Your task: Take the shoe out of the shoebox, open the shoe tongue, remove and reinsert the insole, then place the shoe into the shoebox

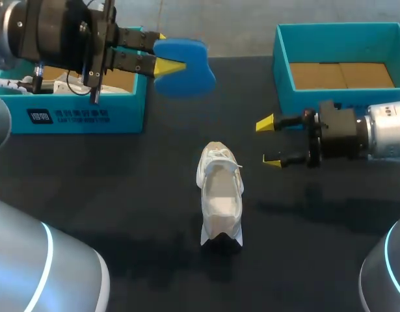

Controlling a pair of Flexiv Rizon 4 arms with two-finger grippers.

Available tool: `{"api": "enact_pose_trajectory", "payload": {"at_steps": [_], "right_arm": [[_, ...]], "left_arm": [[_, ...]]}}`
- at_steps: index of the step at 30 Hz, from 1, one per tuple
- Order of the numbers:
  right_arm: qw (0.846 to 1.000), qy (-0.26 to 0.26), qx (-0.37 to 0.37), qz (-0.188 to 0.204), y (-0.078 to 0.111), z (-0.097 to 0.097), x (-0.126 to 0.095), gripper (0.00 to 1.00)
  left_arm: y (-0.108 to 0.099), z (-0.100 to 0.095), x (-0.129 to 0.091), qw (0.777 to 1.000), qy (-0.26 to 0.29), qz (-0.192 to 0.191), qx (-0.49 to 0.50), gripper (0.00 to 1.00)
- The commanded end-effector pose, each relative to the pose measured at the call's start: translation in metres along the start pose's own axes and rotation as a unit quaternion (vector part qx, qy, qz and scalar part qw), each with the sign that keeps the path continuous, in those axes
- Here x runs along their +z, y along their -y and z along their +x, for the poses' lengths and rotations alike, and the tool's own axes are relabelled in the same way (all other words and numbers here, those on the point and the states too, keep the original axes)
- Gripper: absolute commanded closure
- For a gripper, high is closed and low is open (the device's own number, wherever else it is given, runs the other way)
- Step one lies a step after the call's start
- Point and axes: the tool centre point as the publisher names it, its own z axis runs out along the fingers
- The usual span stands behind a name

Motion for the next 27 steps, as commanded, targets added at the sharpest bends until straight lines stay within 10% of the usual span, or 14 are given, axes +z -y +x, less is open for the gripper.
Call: {"api": "enact_pose_trajectory", "payload": {"at_steps": [1, 27], "right_arm": [[1.0, 0.001, 0.0, 0.0, 0.0, 0.0, 0.001, 0.0], [1.0, 0.001, 0.0, 0.0, 0.0, 0.0, 0.001, 0.0]], "left_arm": [[0.002, -0.006, 0.0, 1.0, -0.008, -0.003, -0.001, 1.0], [-0.061, 0.049, 0.002, 0.947, 0.092, 0.008, 0.307, 1.0]]}}
